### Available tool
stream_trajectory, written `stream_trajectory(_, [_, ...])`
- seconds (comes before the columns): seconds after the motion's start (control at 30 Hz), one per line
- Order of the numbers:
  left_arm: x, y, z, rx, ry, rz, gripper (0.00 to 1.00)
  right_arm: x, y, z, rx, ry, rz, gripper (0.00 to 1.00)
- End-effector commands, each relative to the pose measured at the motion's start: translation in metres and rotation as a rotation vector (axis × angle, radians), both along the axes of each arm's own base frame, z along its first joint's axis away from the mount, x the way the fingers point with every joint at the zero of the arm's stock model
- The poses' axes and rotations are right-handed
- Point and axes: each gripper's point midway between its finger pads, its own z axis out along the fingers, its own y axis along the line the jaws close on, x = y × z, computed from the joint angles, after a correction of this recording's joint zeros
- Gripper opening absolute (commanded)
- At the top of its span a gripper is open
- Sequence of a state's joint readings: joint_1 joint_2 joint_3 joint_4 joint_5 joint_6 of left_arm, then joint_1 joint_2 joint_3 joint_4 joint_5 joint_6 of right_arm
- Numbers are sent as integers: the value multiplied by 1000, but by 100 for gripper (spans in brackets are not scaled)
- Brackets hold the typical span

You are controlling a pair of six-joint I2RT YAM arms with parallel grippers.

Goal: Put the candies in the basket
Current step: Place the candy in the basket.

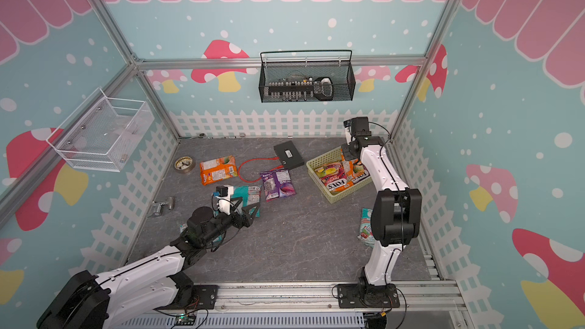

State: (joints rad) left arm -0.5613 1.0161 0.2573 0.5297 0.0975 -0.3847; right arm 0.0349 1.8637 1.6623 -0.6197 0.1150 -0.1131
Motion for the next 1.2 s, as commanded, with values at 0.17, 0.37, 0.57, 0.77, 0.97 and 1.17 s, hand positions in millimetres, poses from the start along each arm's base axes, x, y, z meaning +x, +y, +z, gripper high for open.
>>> stream_trajectory(0.17, [5,3,-5,31,-4,21,99,40,-15,-39,-47,42,89,2])
stream_trajectory(0.37, [5,6,-4,30,-9,41,99,73,-53,-56,-236,-4,-14,4])
stream_trajectory(0.57, [6,6,-7,34,2,46,99,92,-70,-64,-291,-38,-62,26])
stream_trajectory(0.77, [7,8,-6,38,0,59,99,86,-68,-53,-247,-67,-115,36])
stream_trajectory(0.97, [7,11,-5,45,-3,74,99,57,-43,-14,22,-126,-194,40])
stream_trajectory(1.17, [1,12,-4,1,21,53,99,-16,-14,-9,325,-106,-311,53])
